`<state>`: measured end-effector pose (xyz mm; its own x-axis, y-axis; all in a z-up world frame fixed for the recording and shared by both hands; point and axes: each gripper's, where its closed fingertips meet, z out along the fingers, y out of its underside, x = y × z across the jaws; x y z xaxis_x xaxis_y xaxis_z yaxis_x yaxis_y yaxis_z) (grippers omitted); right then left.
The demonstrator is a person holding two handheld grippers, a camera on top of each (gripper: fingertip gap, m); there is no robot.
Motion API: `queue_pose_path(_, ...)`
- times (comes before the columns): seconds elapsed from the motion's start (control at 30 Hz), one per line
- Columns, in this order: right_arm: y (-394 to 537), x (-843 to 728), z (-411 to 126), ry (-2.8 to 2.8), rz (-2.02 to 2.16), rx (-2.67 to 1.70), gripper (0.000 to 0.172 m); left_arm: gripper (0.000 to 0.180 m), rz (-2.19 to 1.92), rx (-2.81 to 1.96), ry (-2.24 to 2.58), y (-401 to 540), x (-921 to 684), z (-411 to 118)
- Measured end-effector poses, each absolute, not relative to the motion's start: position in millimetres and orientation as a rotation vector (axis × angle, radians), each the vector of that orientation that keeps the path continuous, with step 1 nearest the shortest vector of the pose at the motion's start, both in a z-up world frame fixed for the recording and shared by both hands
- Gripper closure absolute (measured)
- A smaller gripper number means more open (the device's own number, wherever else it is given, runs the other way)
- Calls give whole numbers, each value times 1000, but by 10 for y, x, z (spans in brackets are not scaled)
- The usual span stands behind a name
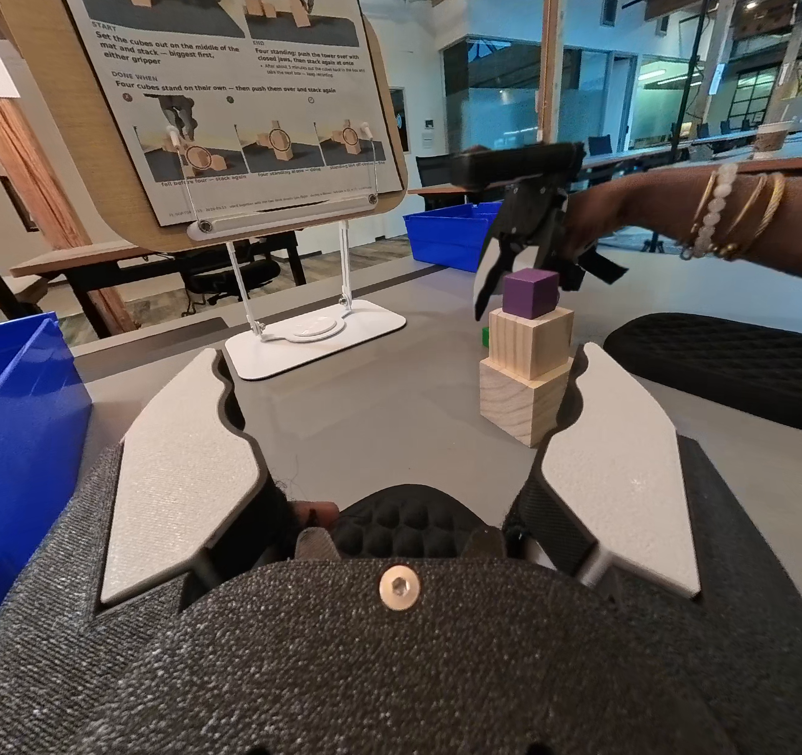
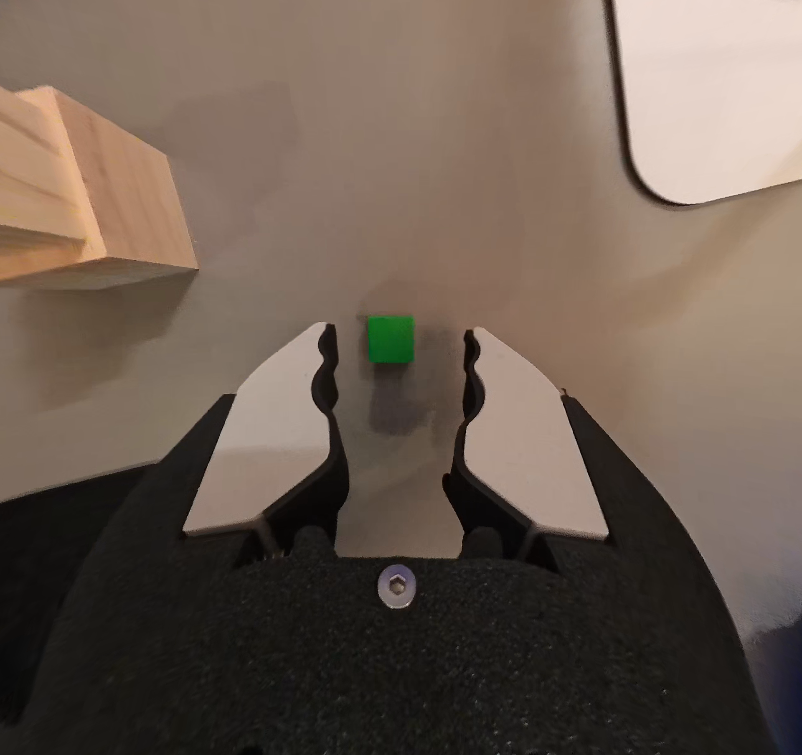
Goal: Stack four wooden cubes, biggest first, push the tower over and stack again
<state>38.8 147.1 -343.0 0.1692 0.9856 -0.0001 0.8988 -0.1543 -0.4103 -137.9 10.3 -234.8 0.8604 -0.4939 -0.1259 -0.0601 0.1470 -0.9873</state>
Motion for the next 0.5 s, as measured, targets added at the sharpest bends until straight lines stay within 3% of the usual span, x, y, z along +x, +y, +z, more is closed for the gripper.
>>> queue_pose_path(0.37,1422,399,-3528,-1849,385,-2176,151,39,-335,-1394,478,94,-1385,-2336)
queue_pose_path(0.5,1381,367,-3380,-1834,395,-2183,151,39,-338,-1397,477,98,-1384,-2339)
